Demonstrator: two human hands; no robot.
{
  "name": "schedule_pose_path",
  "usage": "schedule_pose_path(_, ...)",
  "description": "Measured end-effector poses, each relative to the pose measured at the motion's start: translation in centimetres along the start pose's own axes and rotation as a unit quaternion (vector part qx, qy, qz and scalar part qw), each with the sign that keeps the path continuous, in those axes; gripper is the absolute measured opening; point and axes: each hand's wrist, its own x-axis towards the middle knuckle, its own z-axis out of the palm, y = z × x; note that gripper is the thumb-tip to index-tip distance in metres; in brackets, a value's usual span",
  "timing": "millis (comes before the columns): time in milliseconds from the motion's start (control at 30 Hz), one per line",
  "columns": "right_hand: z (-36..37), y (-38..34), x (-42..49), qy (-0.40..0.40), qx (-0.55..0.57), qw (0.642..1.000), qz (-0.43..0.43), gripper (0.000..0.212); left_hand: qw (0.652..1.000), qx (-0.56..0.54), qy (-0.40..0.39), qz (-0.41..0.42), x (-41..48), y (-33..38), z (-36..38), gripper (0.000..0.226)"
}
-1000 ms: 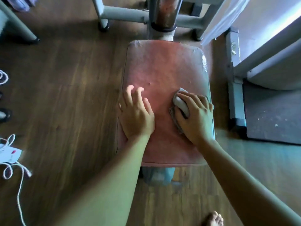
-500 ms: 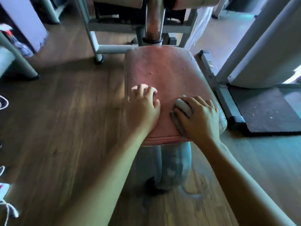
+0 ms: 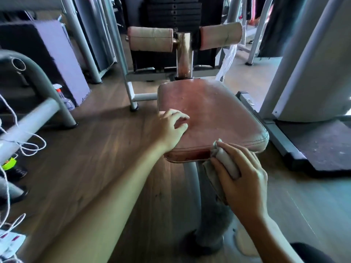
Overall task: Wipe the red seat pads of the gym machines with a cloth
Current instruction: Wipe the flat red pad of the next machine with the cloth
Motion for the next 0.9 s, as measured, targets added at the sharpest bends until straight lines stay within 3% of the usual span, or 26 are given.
schedule_pose_path(267,0.1,-0.3,-2.9,-0.006,-0.023,0.998,-0.056,0.039,0.996,0.044,-0.066,0.038,0.4,0.0,-2.7,0.007)
schedule_pose_path(367,0.5,0.4,-3.4,0.012,0.011,1.0,0.003,0.047,0.993,0.086,-0.043,0.067,-0.5,-0.1,-2.3,0.011)
schedule_pose_path(467,1.0,0.2,-4.2,0.046,0.022,0.997,0.059,0.05,0.995,0.063,-0.024,0.067,-1.4,-0.6,-1.7,0.023)
schedule_pose_path(733,6.9,-1.2,-4.1,0.137,0.044,0.984,0.104,0.039,0.997,-0.009,0.021,0.068,-0.7,-1.5,-0.8,0.035)
schedule_pose_path(800,8.5,-1.7,-4.3,0.142,0.023,0.986,0.089,0.036,0.997,-0.014,0.03,0.069,-0.5,-1.8,-0.6,0.035)
schedule_pose_path(900,10.6,-2.1,-5.3,0.075,-0.03,0.997,-0.004,0.03,0.995,-0.041,0.048,0.072,-0.5,-1.9,-0.3,0.036)
